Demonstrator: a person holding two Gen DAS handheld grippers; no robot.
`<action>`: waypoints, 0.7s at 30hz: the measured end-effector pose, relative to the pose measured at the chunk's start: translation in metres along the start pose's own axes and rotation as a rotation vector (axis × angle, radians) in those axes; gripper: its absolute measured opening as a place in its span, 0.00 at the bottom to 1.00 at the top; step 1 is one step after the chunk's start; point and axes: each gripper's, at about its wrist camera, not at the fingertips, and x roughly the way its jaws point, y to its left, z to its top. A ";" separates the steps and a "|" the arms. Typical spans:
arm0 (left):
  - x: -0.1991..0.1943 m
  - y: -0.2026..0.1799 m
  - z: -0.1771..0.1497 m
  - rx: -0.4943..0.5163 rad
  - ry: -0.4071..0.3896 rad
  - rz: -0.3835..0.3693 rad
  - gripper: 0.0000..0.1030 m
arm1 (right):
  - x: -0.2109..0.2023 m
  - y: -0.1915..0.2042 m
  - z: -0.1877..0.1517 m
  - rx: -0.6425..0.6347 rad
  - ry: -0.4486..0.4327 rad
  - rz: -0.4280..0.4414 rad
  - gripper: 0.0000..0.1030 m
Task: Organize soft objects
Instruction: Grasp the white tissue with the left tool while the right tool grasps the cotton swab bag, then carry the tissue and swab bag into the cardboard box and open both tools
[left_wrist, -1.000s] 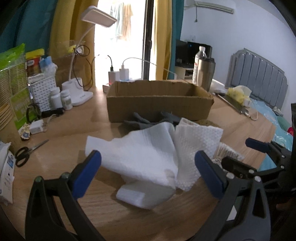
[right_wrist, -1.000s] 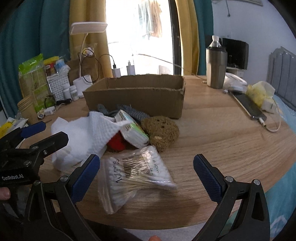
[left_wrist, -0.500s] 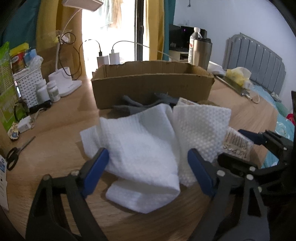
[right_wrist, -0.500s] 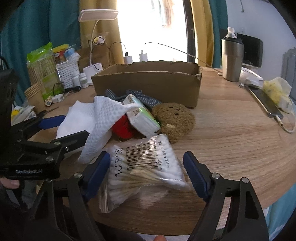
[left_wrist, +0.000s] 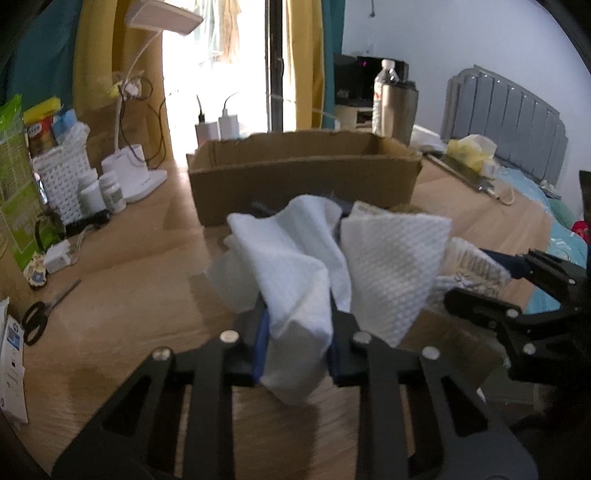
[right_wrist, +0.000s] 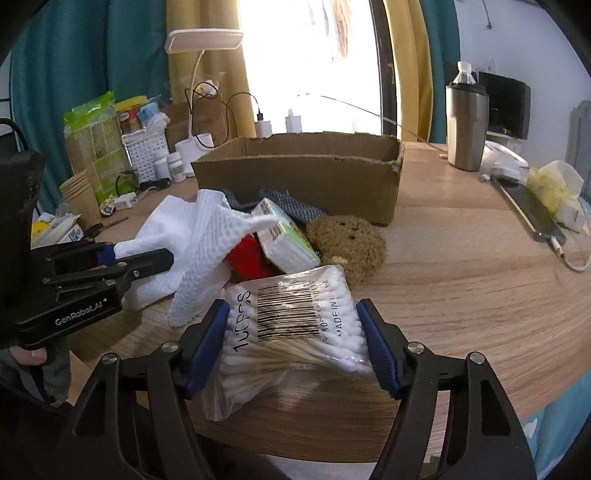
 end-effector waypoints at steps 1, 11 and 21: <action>-0.004 -0.001 0.002 0.000 -0.016 -0.003 0.25 | -0.002 0.000 0.001 -0.004 -0.006 0.000 0.71; -0.025 0.006 0.015 -0.032 -0.071 -0.048 0.27 | -0.012 0.000 0.004 -0.018 -0.039 -0.014 0.71; -0.027 0.054 -0.002 -0.200 -0.029 -0.117 0.34 | -0.016 0.003 0.004 -0.034 -0.040 -0.017 0.71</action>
